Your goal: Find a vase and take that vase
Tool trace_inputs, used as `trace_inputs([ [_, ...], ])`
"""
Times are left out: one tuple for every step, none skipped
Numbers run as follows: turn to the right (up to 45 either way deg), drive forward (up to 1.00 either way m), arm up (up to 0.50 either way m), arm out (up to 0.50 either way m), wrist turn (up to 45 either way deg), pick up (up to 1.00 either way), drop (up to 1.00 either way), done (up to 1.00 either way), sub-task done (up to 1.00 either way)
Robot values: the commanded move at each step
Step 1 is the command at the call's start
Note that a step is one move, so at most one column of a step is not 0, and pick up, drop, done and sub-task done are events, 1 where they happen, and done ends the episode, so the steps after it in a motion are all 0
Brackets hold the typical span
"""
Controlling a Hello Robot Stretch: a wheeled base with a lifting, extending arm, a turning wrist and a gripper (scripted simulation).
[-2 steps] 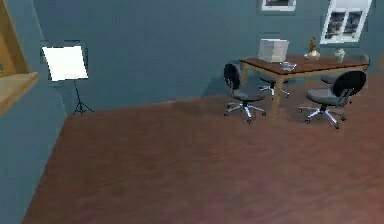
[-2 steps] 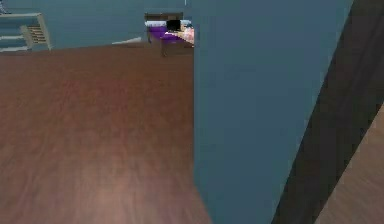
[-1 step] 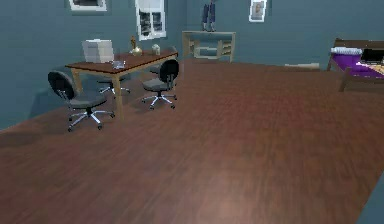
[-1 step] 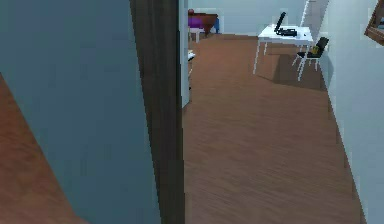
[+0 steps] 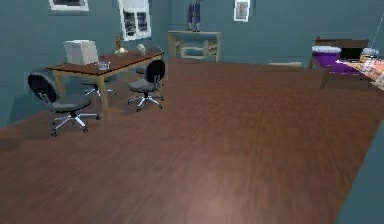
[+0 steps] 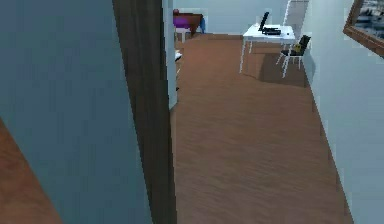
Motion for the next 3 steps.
trace_inputs([
  [0.0, 1.00, 0.00, 0.00, 0.0, 0.00, 0.00, 0.00, 0.00],
  [0.0, 1.00, 0.00, 0.00, 0.0, 0.00, 0.00, 0.00, 0.00],
  [0.0, 1.00, 0.00, 0.00, 0.0, 0.00, 0.00, 0.00, 0.00],
])
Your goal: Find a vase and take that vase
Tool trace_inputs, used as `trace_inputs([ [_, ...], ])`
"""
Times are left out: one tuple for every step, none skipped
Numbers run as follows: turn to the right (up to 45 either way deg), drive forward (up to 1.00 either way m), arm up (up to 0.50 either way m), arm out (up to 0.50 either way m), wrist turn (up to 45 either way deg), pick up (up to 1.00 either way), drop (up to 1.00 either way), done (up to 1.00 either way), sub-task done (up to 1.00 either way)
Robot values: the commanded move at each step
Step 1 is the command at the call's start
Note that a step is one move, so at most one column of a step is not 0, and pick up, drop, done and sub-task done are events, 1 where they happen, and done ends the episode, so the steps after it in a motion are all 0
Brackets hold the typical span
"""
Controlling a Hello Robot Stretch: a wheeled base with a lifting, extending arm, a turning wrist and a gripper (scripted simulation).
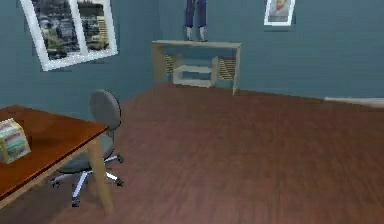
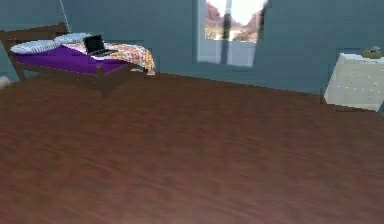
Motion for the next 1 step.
trace_inputs([
  [0.0, 0.80, 0.00, 0.00, 0.0, 0.00, 0.00, 0.00, 0.00],
])
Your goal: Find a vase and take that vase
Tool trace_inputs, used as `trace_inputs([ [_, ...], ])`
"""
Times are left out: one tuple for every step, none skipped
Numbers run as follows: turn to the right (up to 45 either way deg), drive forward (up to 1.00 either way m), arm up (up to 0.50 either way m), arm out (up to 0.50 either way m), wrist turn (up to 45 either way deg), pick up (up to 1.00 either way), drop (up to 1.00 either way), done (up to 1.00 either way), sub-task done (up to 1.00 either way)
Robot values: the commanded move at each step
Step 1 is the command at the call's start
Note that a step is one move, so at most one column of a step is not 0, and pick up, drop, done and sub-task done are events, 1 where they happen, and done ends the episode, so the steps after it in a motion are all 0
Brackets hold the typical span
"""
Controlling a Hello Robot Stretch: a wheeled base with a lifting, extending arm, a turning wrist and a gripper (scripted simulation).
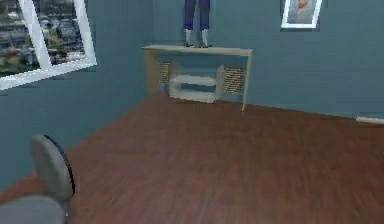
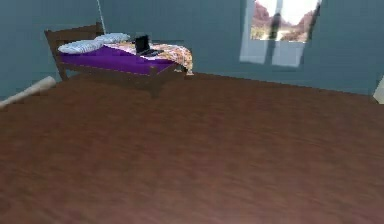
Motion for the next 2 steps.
trace_inputs([
  [33.0, 0.00, 0.00, 0.00, 0.0, 0.00, 0.00, 0.00, 0.00],
  [0.0, 0.05, 0.00, 0.00, 0.0, 0.00, 0.00, 0.00, 0.00],
])
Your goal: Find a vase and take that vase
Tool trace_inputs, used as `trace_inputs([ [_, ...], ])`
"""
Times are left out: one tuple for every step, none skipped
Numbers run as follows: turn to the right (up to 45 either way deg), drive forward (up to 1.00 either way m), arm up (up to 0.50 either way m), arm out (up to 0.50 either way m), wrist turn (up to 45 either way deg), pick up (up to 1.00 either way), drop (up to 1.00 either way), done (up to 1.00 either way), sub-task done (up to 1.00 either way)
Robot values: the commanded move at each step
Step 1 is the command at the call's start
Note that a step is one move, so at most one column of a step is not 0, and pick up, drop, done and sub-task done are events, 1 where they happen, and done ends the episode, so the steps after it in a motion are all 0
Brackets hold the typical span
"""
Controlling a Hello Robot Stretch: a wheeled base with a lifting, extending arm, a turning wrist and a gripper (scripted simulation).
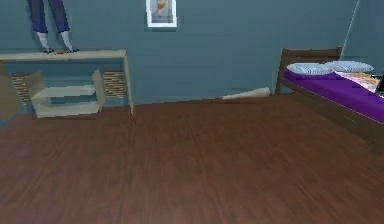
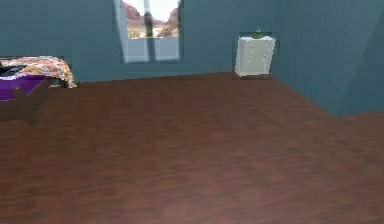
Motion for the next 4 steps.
trace_inputs([
  [45.0, 0.00, 0.00, 0.00, 0.0, 0.00, 0.00, 0.00, 0.00],
  [45.0, 0.00, 0.00, 0.00, 0.0, 0.00, 0.00, 0.00, 0.00],
  [45.0, 0.00, 0.00, 0.00, 0.0, 0.00, 0.00, 0.00, 0.00],
  [45.0, 0.00, 0.00, 0.00, 0.0, 0.00, 0.00, 0.00, 0.00],
])
